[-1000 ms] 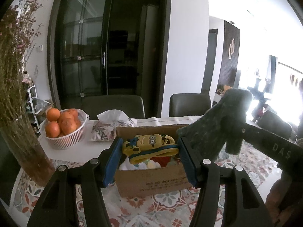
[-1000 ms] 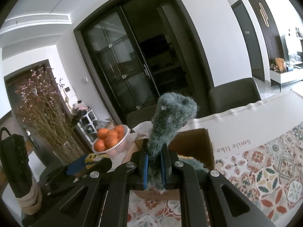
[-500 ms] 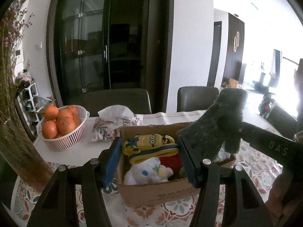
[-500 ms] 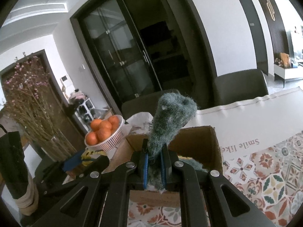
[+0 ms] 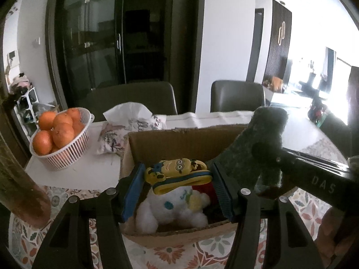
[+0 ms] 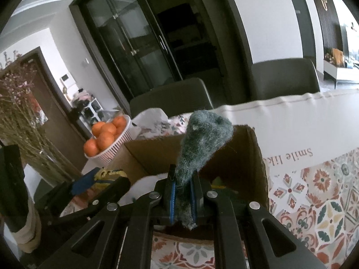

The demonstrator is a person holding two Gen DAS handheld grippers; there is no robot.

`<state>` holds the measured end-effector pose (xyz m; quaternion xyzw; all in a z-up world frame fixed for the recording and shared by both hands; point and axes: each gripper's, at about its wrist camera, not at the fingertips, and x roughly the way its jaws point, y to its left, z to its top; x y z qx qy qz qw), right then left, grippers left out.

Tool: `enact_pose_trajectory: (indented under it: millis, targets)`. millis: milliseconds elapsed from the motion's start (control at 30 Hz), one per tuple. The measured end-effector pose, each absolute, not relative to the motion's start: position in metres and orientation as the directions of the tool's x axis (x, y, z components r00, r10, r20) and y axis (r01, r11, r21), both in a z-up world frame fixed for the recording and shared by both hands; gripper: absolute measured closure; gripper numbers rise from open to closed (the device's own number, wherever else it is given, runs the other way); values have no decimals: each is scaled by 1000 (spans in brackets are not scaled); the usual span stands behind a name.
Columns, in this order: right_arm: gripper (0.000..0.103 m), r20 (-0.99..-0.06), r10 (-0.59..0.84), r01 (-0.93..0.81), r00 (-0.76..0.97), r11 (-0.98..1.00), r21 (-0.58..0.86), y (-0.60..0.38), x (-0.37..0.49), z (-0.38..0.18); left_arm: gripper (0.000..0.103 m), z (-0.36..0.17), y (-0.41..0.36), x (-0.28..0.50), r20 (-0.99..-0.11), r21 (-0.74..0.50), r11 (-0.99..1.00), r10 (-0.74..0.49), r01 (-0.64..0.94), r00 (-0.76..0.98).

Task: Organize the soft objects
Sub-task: 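Lower the green plush into the box and open the right tool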

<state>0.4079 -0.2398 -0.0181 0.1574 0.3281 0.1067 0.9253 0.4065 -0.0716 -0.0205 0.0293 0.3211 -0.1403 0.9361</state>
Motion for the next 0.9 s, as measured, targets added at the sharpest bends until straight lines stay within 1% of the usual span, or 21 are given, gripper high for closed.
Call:
enact_pose_trajectory:
  millis: [67, 100, 167, 200, 233, 367, 533, 900]
  targets:
    - [88, -582, 299, -84, 756, 927, 366, -241, 410, -21, 41, -23, -73, 409, -623, -37, 959, -241, 280, 744]
    - [87, -589, 303, -85, 749, 926, 369, -242, 411, -23, 36, -24, -74, 409, -629, -36, 959, -240, 280, 740]
    - [73, -601, 313, -84, 735, 922, 378, -242, 412, -25, 34, -25, -74, 409, -633, -34, 960, -237, 279, 737]
    - [60, -605, 315, -81, 732, 921, 381, -243, 413, -26, 34, -24, -74, 408, -632, -34, 961, -234, 275, 739]
    - [54, -606, 309, -74, 733, 922, 381, -244, 413, -26, 34, -24, -74, 407, -631, -34, 961, -233, 273, 740]
    - [52, -606, 309, -73, 733, 921, 382, -244, 409, -25, 30, -19, -70, 401, -622, -24, 966, -218, 259, 752]
    - [52, -605, 388, -131, 696, 896, 424, -236, 415, -23, 30, -12, -62, 394, -605, -20, 969, -209, 248, 768]
    - [52, -598, 382, -190, 704, 913, 360, -205, 420, 2, 28, -7, -33, 395, -599, -71, 980, -190, 184, 778]
